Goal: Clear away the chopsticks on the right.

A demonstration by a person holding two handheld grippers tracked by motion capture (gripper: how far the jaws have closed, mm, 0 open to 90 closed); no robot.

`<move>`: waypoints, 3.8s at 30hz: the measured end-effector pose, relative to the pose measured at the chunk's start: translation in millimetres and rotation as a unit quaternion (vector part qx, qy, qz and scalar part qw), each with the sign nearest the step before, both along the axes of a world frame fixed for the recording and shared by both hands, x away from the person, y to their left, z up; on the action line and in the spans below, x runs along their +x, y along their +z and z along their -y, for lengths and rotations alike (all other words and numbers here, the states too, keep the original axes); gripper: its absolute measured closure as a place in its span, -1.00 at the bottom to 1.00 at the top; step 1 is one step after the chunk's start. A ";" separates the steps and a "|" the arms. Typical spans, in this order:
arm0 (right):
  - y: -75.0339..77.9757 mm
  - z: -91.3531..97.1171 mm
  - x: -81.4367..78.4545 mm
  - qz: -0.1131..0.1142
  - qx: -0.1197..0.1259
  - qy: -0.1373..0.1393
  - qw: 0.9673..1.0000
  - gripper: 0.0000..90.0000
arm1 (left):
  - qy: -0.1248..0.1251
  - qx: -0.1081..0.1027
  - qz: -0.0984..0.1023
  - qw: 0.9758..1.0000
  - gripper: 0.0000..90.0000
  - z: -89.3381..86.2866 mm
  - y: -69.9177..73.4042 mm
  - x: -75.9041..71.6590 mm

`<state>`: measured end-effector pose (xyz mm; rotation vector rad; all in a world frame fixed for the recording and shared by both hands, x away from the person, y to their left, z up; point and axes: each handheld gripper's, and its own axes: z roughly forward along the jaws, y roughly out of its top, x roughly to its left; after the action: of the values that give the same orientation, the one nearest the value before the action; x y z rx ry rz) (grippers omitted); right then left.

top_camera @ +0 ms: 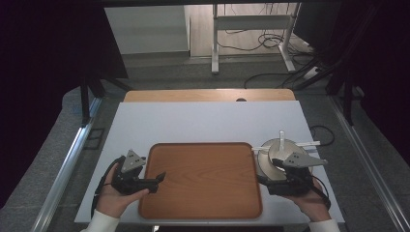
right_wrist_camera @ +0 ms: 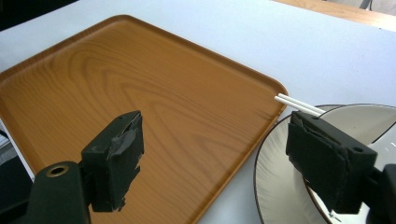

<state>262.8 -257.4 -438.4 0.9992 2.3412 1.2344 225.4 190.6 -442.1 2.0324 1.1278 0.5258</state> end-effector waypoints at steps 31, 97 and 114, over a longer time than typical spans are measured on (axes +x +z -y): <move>12.6 10.6 5.1 -0.019 -0.020 0.003 1.000 0.10 | 0.002 0.008 0.009 1.000 -0.62 0.2 -0.3 -4.9; -24.2 120.8 170.9 -0.142 -0.157 -0.198 0.957 0.98 | 0.035 0.019 -0.024 0.999 -0.62 -28.9 -28.8 -2.6; -30.8 131.5 149.1 -0.153 -0.156 -0.214 0.952 0.98 | 0.038 0.027 -0.015 0.999 -0.62 -28.9 -25.0 -8.7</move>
<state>411.9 -388.8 -469.2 1.5596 2.2593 0.5575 216.8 219.4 -467.1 2.0572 1.2238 0.5710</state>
